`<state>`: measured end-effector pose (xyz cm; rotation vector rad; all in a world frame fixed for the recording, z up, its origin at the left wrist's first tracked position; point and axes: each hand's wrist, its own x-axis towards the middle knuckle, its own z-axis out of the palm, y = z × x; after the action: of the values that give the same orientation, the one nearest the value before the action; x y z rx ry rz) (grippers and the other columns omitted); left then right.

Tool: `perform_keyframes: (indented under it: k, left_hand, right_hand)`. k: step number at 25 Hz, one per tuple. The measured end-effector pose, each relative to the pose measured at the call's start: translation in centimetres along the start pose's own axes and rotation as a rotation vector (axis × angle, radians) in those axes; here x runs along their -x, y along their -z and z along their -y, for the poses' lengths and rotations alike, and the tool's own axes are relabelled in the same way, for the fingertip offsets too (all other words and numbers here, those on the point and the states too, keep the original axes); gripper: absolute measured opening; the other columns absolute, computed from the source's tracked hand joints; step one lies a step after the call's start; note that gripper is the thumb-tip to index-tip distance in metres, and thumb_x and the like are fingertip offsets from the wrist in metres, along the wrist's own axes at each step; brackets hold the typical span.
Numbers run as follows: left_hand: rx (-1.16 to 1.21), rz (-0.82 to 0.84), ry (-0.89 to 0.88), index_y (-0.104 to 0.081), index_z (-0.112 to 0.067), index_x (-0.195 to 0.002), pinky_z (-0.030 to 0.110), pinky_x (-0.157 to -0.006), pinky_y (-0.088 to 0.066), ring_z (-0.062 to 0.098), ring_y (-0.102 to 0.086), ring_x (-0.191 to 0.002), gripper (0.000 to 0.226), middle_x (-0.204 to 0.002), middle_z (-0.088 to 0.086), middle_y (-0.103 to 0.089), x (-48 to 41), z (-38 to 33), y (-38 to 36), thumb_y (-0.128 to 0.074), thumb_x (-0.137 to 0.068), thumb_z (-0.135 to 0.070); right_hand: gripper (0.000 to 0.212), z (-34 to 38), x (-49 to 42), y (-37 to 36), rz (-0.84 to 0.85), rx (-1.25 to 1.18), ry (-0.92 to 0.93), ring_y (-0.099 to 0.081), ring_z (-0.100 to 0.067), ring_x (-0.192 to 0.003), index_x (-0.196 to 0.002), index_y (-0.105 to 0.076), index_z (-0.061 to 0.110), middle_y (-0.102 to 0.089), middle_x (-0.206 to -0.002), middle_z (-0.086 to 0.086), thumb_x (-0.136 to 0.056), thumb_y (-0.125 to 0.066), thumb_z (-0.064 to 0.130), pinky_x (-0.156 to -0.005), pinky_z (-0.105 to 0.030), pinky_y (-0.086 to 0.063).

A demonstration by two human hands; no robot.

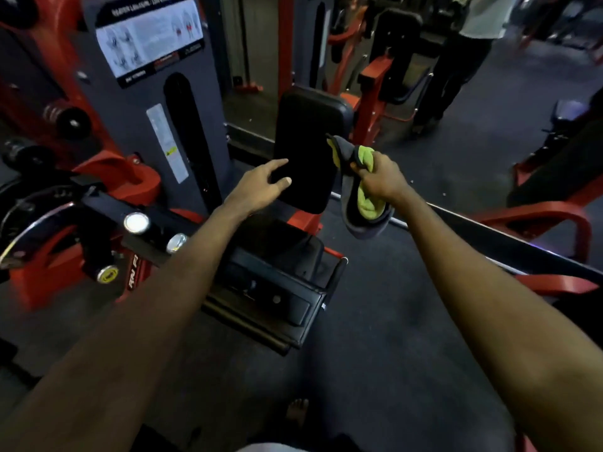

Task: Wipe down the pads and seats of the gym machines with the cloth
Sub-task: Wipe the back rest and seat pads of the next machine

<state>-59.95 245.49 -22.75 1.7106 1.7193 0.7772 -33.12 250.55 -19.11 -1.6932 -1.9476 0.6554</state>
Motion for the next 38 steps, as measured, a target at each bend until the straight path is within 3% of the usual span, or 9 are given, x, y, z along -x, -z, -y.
perform_keyframes:
  k: [6, 11, 16, 23, 27, 29, 32, 35, 38]
  left_hand:
    - [-0.015, 0.007, 0.112, -0.042, -0.035, -0.150, 0.022, -0.100, -0.033, 0.017, -0.042, -0.140, 0.055, -0.154, -0.003, -0.045, -5.0, 3.0, -1.9, -0.058, -0.098, -0.044]
    - [-0.056, -0.110, 0.244, -0.045, -0.029, -0.149, 0.026, -0.108, -0.034, 0.020, -0.045, -0.138, 0.054, -0.152, 0.002, -0.048, -9.0, 4.3, -3.0, -0.061, -0.098, -0.037]
    - [-0.071, -0.160, 0.346, -0.047, -0.026, -0.148, 0.020, -0.098, -0.034, 0.020, -0.049, -0.134, 0.053, -0.146, 0.001, -0.054, -11.8, 6.2, -2.8, -0.062, -0.098, -0.032]
    - [0.000, -0.242, 0.485, -0.047, -0.028, -0.148, 0.022, -0.107, -0.033, 0.019, -0.049, -0.135, 0.055, -0.148, 0.001, -0.052, -14.1, 9.8, -3.2, -0.062, -0.096, -0.034]
    - [0.005, -0.321, 0.593, -0.048, -0.028, -0.147, 0.018, -0.103, -0.031, 0.020, -0.050, -0.134, 0.053, -0.146, 0.001, -0.055, -14.2, 10.8, -3.7, -0.063, -0.096, -0.031]
    - [0.002, -0.343, 0.672, -0.048, -0.029, -0.146, 0.021, -0.108, -0.033, 0.021, -0.050, -0.134, 0.056, -0.144, 0.002, -0.056, -14.5, 11.9, -4.2, -0.063, -0.093, -0.037]
    - [0.033, -0.376, 0.795, -0.048, -0.034, -0.145, 0.038, -0.114, -0.038, 0.023, -0.053, -0.131, 0.078, -0.141, 0.002, -0.058, -14.8, 13.4, -5.9, -0.053, -0.073, -0.065]
    - [0.094, -0.438, 0.951, -0.046, -0.038, -0.144, 0.041, -0.112, -0.041, 0.022, -0.055, -0.130, 0.084, -0.142, -0.001, -0.058, -15.0, 14.3, -8.3, -0.048, -0.066, -0.069]
    - [0.139, -0.546, 1.054, -0.044, -0.038, -0.146, 0.041, -0.114, -0.039, 0.022, -0.052, -0.133, 0.082, -0.146, 0.000, -0.054, -15.1, 14.4, -10.1, -0.051, -0.070, -0.067]
  right_hand:
    - [0.031, -2.3, -8.7, -4.1, 0.125, -0.016, 0.059, -0.062, -0.035, -0.114, -0.122, -0.062, 0.008, -0.069, -0.119, -0.015, -0.100, -0.062, 0.030, -0.078, -0.027, -0.038]
    - [0.035, -2.8, -18.2, -8.9, 0.296, -0.051, 0.145, -0.063, -0.034, -0.113, -0.124, -0.062, 0.012, -0.069, -0.119, -0.014, -0.098, -0.063, 0.035, -0.082, -0.027, -0.041]
    - [0.040, -2.4, -23.5, -13.1, 0.414, -0.045, 0.186, -0.064, -0.032, -0.114, -0.125, -0.062, 0.010, -0.069, -0.119, -0.013, -0.097, -0.064, 0.038, -0.089, -0.029, -0.045]
    - [0.032, -2.0, -27.3, -16.7, 0.476, -0.027, 0.276, -0.057, -0.019, -0.099, -0.120, -0.060, 0.003, -0.062, -0.106, -0.006, -0.100, -0.064, 0.028, -0.076, -0.018, -0.034]
    - [0.036, -1.1, -29.7, -20.1, 0.596, 0.004, 0.379, -0.064, -0.033, -0.111, -0.124, -0.061, 0.008, -0.068, -0.117, -0.013, -0.099, -0.063, 0.034, -0.082, -0.028, -0.043]
    - [0.036, -0.5, -31.0, -21.9, 0.664, -0.024, 0.409, -0.064, -0.024, -0.104, -0.124, -0.060, 0.008, -0.067, -0.112, -0.009, -0.100, -0.062, 0.035, -0.079, -0.026, -0.041]
    - [0.029, 0.1, -32.4, -24.1, 0.759, -0.055, 0.508, -0.056, -0.016, -0.093, -0.118, -0.061, 0.003, -0.059, -0.099, -0.003, -0.102, -0.061, 0.027, -0.071, -0.021, -0.035]
    - [0.027, -0.4, -33.5, -27.0, 0.889, -0.089, 0.627, -0.063, -0.031, -0.106, -0.118, -0.062, -0.002, -0.066, -0.108, -0.018, -0.102, -0.061, 0.020, -0.077, -0.020, -0.035]
    - [0.028, -1.8, -33.6, -29.1, 0.953, -0.093, 0.661, -0.062, -0.036, -0.110, -0.118, -0.063, -0.005, -0.067, -0.116, -0.025, -0.100, -0.063, 0.016, -0.076, -0.018, -0.031]
